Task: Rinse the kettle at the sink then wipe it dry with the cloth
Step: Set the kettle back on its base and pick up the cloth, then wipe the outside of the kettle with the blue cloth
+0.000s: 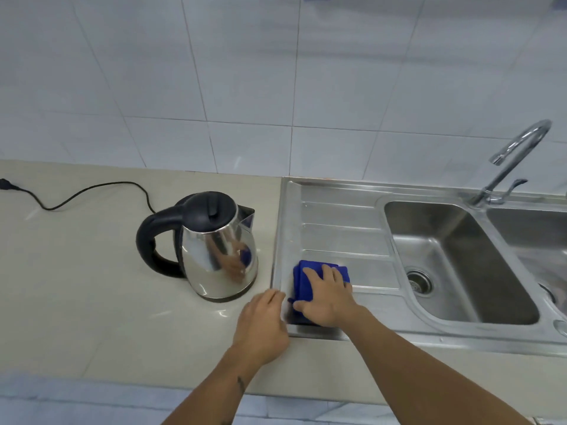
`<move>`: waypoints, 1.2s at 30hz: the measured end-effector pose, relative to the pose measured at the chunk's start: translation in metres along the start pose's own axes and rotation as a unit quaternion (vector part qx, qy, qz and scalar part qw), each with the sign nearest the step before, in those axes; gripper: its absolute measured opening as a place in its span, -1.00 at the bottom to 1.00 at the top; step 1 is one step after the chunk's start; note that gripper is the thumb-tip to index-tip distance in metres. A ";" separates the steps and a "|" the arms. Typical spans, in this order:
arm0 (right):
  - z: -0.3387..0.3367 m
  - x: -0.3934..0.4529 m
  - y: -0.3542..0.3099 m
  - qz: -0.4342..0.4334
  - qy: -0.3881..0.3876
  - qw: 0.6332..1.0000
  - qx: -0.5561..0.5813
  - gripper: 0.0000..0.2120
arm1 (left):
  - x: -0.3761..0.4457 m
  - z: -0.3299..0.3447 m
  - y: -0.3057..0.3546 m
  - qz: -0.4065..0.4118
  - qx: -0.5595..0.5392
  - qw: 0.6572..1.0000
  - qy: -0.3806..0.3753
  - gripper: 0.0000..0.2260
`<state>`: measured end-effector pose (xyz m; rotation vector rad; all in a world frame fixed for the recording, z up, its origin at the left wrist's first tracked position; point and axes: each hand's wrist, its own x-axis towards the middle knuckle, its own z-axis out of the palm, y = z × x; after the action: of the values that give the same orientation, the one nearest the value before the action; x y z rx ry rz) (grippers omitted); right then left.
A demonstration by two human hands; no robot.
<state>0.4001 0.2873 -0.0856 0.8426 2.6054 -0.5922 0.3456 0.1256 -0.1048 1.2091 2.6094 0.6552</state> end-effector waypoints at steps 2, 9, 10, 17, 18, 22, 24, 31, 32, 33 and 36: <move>0.007 0.004 0.002 0.000 0.006 1.000 -0.022 -0.15 | 0.000 0.005 0.003 -0.028 0.031 0.998 -0.035 -0.54; 0.022 0.010 0.018 -0.042 0.075 0.994 -0.062 -0.30 | 0.007 0.005 0.005 -0.077 0.027 0.996 -0.044 -0.48; 0.022 0.010 0.017 -0.049 0.082 0.993 -0.072 -0.31 | 0.008 0.005 0.004 -0.081 0.022 0.995 -0.046 -0.49; 0.004 0.019 0.014 -0.067 0.106 0.990 -0.067 -0.35 | 0.003 -0.024 0.006 -0.072 -0.057 0.996 -0.011 -0.61; -0.002 0.020 0.013 -0.057 0.105 0.993 -0.014 -0.35 | 0.000 -0.031 0.005 -0.062 -0.065 0.996 0.009 -0.61; -0.023 0.013 -0.018 -0.058 0.166 0.964 0.199 -0.30 | -0.013 -0.073 -0.011 0.018 -0.094 0.990 0.102 -0.63; -0.030 0.003 -0.046 -0.078 0.210 0.929 0.294 -0.29 | -0.019 -0.096 -0.022 0.073 -0.098 0.980 0.156 -0.65; -0.019 -0.040 -0.152 -0.168 0.347 0.854 0.349 -0.30 | -0.011 -0.164 -0.077 0.150 -0.009 0.935 0.321 -0.56; -0.013 -0.043 -0.164 -0.171 0.356 0.859 0.324 -0.26 | -0.008 -0.170 -0.089 0.135 0.027 0.943 0.303 -0.51; -0.005 -0.043 -0.174 -0.166 0.365 0.868 0.294 -0.22 | -0.005 -0.173 -0.103 0.123 0.061 0.951 0.278 -0.45; 0.020 -0.042 -0.197 -0.131 0.383 0.894 0.190 -0.12 | 0.002 -0.172 -0.136 0.134 0.067 0.967 0.208 -0.36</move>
<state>0.3153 0.1123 -0.0291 0.9950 3.4249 -1.0444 0.1923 -0.0035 -0.0163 1.6435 2.8893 0.8754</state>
